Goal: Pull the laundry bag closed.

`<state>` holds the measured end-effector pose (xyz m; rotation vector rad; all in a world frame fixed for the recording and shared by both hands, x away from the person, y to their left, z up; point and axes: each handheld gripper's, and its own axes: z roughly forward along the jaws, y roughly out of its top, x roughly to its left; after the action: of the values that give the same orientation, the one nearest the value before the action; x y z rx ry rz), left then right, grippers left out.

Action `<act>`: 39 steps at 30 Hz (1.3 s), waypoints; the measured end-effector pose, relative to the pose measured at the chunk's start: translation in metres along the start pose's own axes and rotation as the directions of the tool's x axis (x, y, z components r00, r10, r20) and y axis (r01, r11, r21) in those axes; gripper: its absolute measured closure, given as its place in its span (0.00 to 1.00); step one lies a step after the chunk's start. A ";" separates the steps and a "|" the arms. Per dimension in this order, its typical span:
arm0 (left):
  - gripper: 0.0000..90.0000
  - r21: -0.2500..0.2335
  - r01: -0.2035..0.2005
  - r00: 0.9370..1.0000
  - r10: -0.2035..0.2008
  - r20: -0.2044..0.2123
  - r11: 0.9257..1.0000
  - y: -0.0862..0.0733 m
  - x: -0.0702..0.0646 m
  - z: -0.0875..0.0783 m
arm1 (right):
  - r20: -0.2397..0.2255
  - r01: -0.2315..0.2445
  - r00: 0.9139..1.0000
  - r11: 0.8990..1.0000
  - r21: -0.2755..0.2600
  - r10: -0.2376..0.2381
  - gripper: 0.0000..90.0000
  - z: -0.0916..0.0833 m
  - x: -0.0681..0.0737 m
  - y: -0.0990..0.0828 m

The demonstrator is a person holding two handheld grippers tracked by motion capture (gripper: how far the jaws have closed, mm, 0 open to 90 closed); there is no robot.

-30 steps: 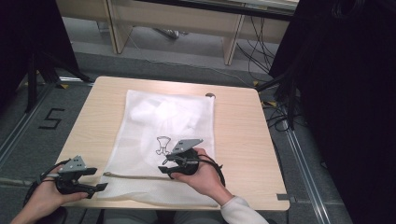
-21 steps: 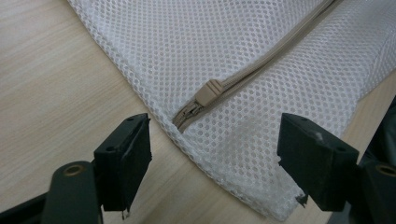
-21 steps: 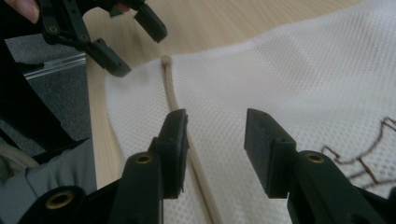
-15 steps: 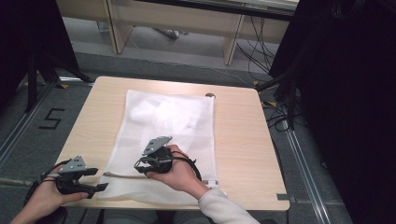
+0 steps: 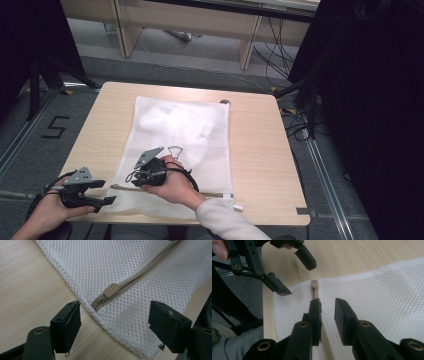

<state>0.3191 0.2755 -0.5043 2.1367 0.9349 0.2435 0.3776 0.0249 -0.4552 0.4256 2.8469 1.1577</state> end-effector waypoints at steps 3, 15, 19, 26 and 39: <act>0.28 0.006 0.013 1.000 -0.013 -0.002 1.000 0.000 -0.001 0.000 | -0.006 0.003 1.000 1.000 0.006 -0.003 0.86 0.008 0.001 0.004; 0.28 0.013 -0.009 1.000 0.009 0.005 1.000 0.000 -0.001 0.001 | -0.015 0.001 1.000 1.000 0.026 -0.001 0.86 0.030 0.001 0.013; 0.28 0.000 0.006 1.000 -0.006 0.006 1.000 0.000 -0.002 0.002 | -0.022 -0.004 1.000 0.999 0.037 0.004 0.87 0.041 0.004 0.019; 0.28 0.003 0.008 1.000 -0.008 0.005 1.000 -0.001 -0.002 0.002 | -0.042 -0.013 0.999 0.999 0.053 0.016 0.86 0.057 0.008 0.025; 0.28 0.021 -0.007 1.000 0.007 0.002 1.000 0.000 -0.001 0.002 | -0.043 -0.041 0.998 0.996 0.073 0.044 0.90 0.075 0.009 0.024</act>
<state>0.3189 0.2734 -0.5055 2.1595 0.9332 0.2355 0.3852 0.0951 -0.4922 0.4724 2.9398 1.0870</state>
